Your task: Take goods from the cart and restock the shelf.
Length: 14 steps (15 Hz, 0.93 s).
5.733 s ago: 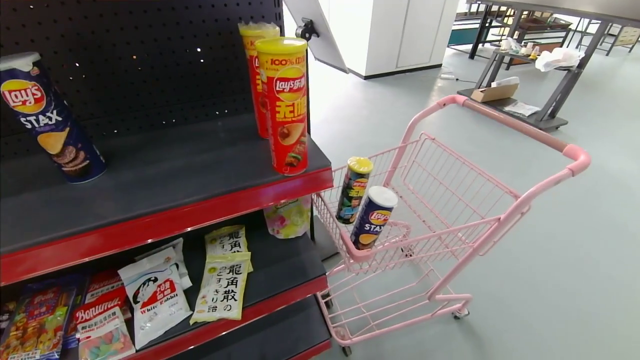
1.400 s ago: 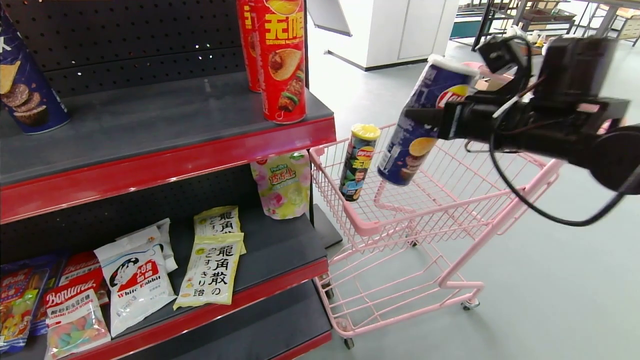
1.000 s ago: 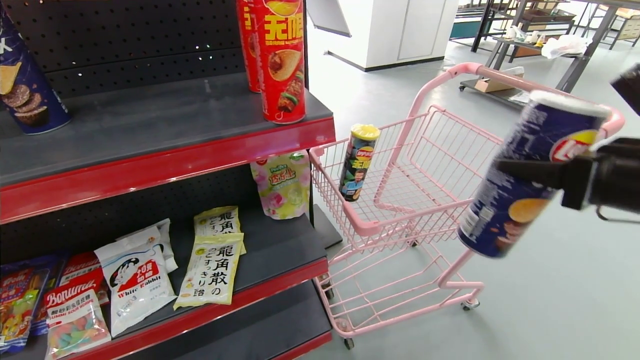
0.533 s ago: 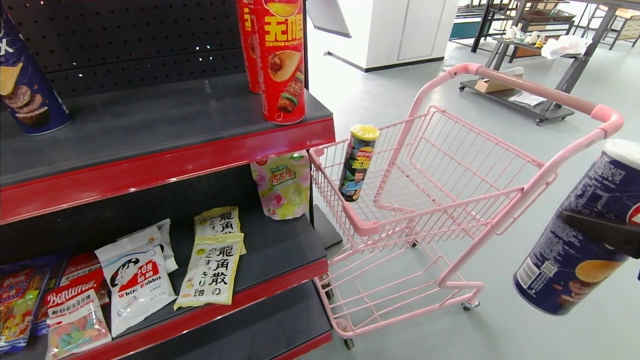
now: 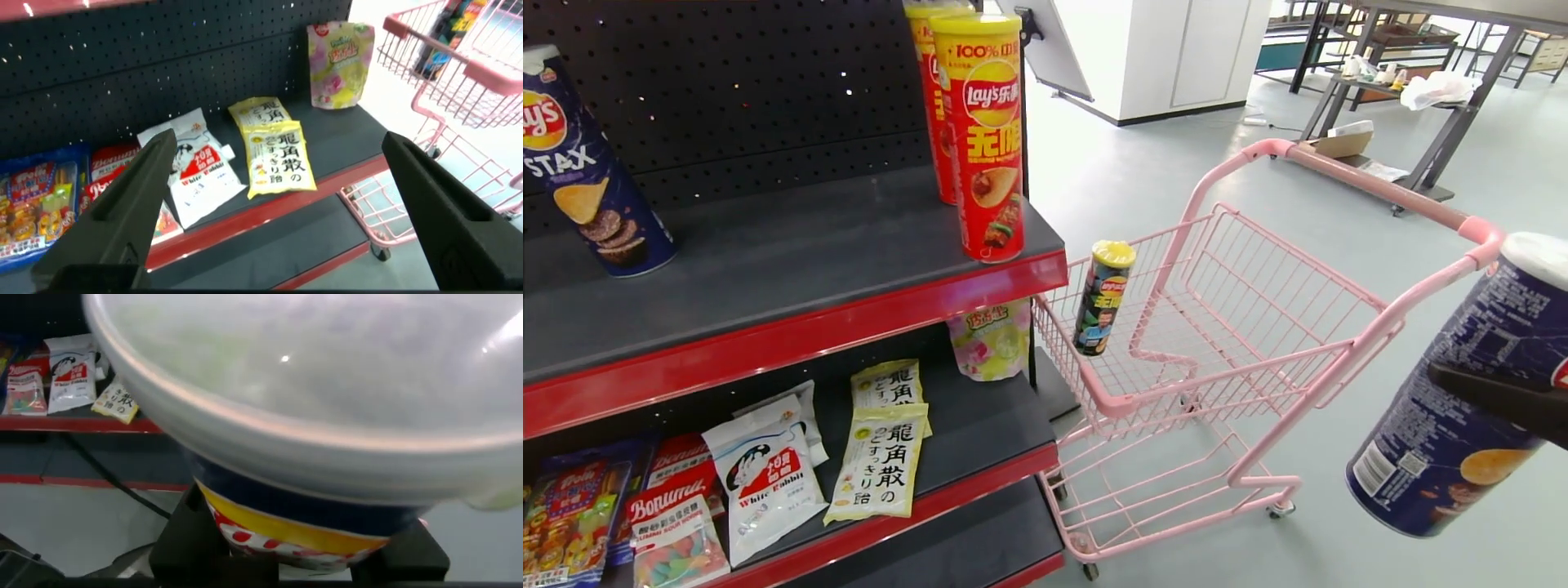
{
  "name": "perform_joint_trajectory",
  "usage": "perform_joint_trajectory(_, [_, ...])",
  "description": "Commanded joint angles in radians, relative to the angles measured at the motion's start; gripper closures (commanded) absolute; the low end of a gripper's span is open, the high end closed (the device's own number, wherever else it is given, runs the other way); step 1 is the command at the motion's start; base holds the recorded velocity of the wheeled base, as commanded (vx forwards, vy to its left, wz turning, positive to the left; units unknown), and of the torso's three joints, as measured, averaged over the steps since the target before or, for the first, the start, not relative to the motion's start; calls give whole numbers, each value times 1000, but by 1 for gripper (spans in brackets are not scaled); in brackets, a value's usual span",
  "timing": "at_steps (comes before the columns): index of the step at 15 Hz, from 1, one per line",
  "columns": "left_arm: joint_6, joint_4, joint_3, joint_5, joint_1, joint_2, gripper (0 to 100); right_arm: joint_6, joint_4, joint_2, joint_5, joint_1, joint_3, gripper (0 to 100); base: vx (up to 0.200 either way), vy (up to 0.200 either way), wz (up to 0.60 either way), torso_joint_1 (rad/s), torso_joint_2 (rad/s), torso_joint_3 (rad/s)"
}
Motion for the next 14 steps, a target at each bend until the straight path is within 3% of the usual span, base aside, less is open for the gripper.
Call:
perform_joint_trajectory(1, [0,0,-1,0,0,1,0,-2,-1,27,1,19,1,100,0,0,0,183,-540,-339])
perform_joint_trajectory(14, [0,0,1,0,0,1,0,-5,-9,122,-4,14,-41,100,0,0,0,214,-521,-314])
